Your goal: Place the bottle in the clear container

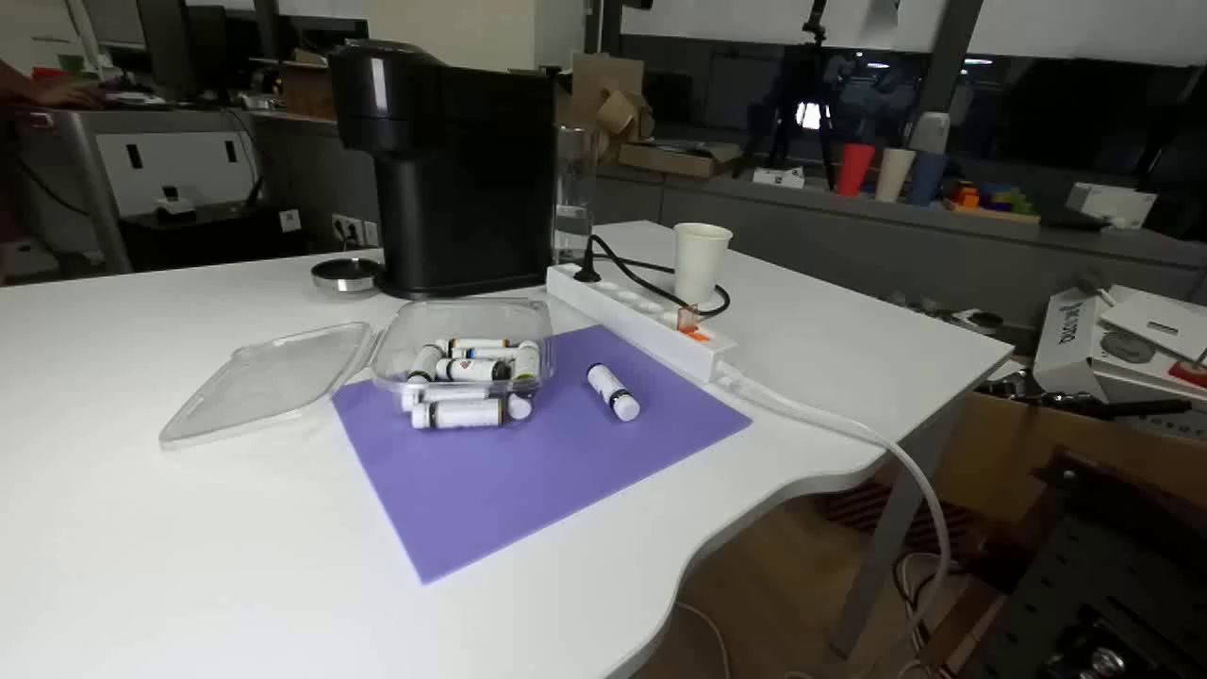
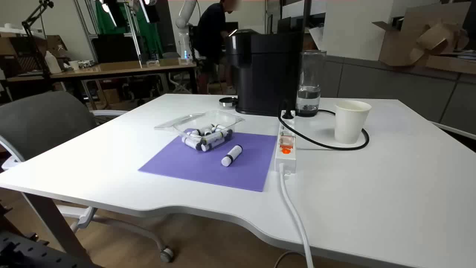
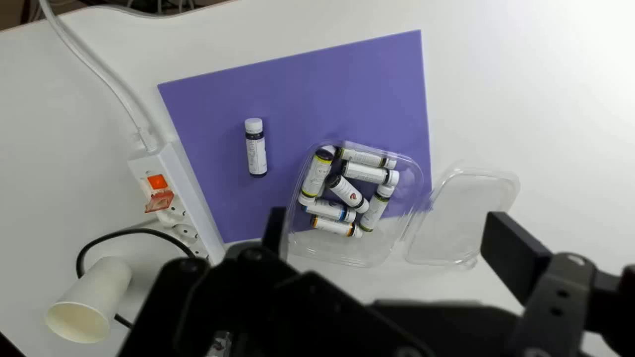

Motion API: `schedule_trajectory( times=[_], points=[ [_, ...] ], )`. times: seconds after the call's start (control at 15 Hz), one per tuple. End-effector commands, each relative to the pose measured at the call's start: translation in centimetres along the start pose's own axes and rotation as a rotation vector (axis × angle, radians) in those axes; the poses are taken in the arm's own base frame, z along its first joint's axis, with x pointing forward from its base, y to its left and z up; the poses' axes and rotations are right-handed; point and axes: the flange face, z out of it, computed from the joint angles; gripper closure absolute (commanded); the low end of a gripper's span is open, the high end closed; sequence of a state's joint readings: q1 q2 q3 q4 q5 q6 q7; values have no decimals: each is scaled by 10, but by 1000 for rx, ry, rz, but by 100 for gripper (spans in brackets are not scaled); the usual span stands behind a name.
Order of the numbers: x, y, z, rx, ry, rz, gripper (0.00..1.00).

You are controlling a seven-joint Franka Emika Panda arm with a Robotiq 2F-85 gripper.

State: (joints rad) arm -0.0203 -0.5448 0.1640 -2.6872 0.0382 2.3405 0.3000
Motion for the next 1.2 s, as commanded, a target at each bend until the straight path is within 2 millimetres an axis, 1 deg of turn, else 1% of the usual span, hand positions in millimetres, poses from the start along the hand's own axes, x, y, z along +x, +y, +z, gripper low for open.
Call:
schedule_trajectory(
  times=[0.0, 0.6, 0.67, 0.8, 0.87, 1.0, 1.13],
  points=[
    [0, 0, -1, 0, -1, 0, 0],
    [0, 0, 0, 0, -1, 0, 0],
    [3, 5, 2, 7, 1, 4, 0],
    [10, 24, 12, 26, -9, 9, 0],
    [14, 38, 21, 38, -18, 8, 0],
    [23, 67, 39, 55, -34, 2, 0],
    [31, 96, 64, 74, -49, -25, 0]
  ],
)
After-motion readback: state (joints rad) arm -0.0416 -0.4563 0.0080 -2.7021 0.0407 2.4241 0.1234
